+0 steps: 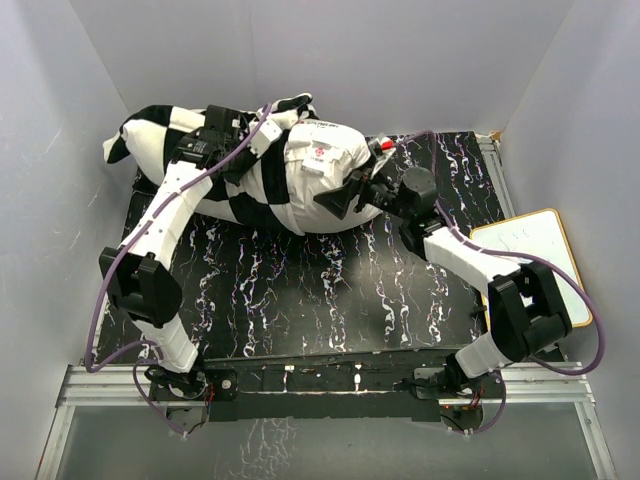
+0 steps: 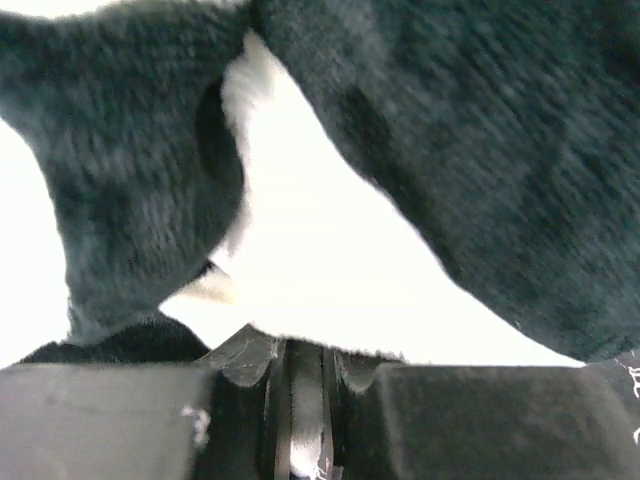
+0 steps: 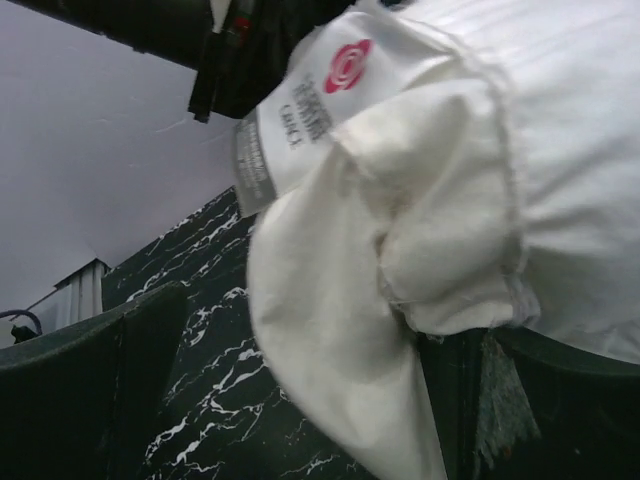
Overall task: Remove the pillowcase from the pillow
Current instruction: Remove the pillow from the pillowcase.
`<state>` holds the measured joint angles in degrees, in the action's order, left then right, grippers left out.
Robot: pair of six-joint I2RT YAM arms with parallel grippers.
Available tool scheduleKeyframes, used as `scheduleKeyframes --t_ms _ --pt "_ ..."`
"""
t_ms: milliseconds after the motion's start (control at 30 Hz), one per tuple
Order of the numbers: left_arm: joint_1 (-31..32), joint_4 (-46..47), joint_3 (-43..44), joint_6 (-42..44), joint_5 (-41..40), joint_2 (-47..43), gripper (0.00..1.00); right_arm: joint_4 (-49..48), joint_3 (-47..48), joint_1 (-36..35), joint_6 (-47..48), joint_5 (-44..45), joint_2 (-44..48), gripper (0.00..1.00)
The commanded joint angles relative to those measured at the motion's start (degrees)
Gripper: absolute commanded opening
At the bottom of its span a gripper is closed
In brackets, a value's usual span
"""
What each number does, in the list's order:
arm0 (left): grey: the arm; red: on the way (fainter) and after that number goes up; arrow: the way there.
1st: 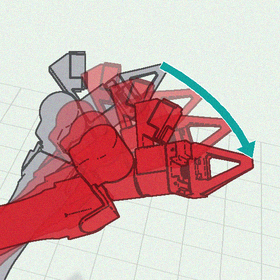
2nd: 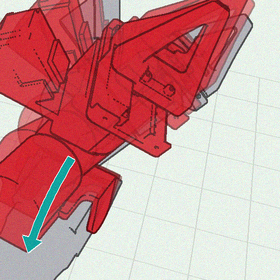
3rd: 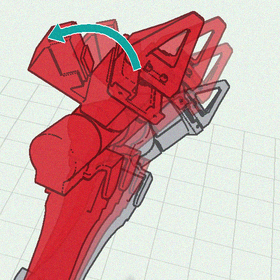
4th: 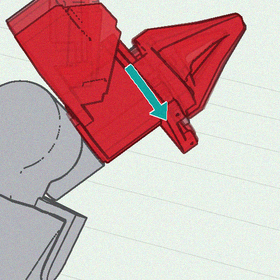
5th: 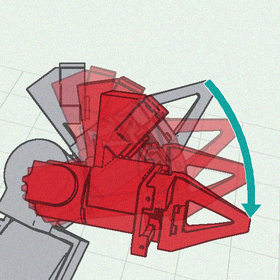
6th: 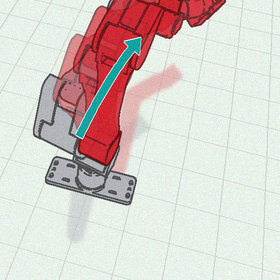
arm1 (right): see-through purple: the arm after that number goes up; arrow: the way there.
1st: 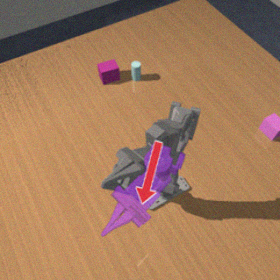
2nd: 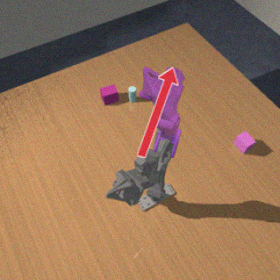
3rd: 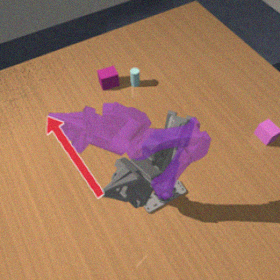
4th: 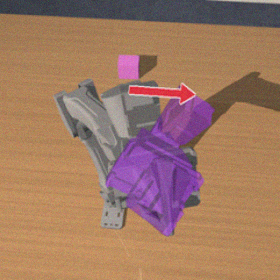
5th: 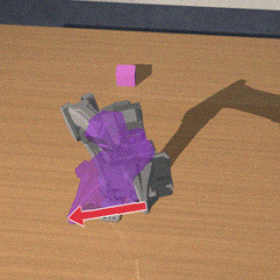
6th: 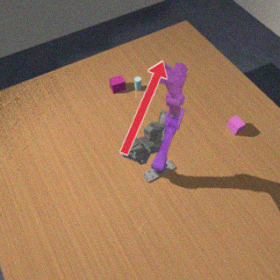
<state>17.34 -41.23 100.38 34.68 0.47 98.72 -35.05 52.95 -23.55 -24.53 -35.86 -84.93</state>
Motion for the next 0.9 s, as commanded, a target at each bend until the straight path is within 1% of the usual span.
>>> scheduleKeyframes --t_ms 0,67,133,167,267,400,467,533,600,633,667,733,767,800,833,867 --pt "0.94 1.07 6.55 -1.19 3.12 -0.24 0.0 1.61 7.49 -3.87 0.3 -1.72 -2.52 0.98" --pt "0.98 0.95 6.26 -0.98 3.7 -0.94 0.0 7.45 11.13 -4.14 2.56 7.44 -5.28 0.98" --pt "0.96 0.54 5.26 -0.61 3.72 -1.86 0.0 11.9 13.99 -5.05 6.36 14.81 -7.38 0.98" --pt "0.87 0.35 4.56 -0.25 3.56 -2.48 0.0 14.41 15.27 -5.6 8.69 20.62 -8.19 0.98" --pt "0.02 0.48 0.41 0.97 3.72 -5.69 0.0 16.57 16.17 -5.89 13.99 36.01 -9.51 0.98" --pt "-2.39 0.82 -4.18 2.75 4.61 -8.82 0.0 17.88 16.5 -5.84 20.99 43.47 -8.63 0.98" --pt "-3.74 0.59 -4.93 3.31 5.59 -9.34 0.0 15.95 15.25 -5.67 22.72 46.43 -7.26 0.98" --pt "-4.75 0.3 -5.0 3.94 6.24 -9.49 0.0 15.79 15.52 -4.86 22.29 42.4 -8.0 0.97" --pt "-5.16 0.42 -4.94 4.53 6.43 -9.44 0.0 16.03 17.02 -4.67 20.72 34.67 -9.87 0.81" --pt "-5.36 0.57 -4.82 4.6 6.53 -9.43 0.0 13.88 16.73 -4.65 19.41 29.42 -10.44 0.68" --pt "-5.56 0.69 -4.57 4.65 6.63 -9.32 0.0 11.15 15.86 -4.62 17.57 23.9 -10.91 0.54" --pt "-5.7 0.68 -3.22 4.3 6.76 -8.87 0.0 5.33 14.24 -4.96 13.38 13.89 -11.91 0.15" --pt "-5.76 0.45 -2.13 3.82 7.0 -8.37 0.0 4.03 14.2 -5.46 11.63 11.94 -12.37 0.09" --pt "-5.75 -0.19 -0.55 3.21 7.5 -7.98 0.0 3.75 14.57 -6.12 10.73 10.87 -12.52 0.08" --pt "-5.8 -1.08 1.16 2.51 8.27 -7.37 0.1 4.43 15.27 -7.31 10.36 11.45 -12.36 0.08" --pt "-5.81 -2.35 4.28 1.66 9.51 -6.47 0.34 6.05 16.14 -8.61 11.1 13.63 -12.1 0.08"
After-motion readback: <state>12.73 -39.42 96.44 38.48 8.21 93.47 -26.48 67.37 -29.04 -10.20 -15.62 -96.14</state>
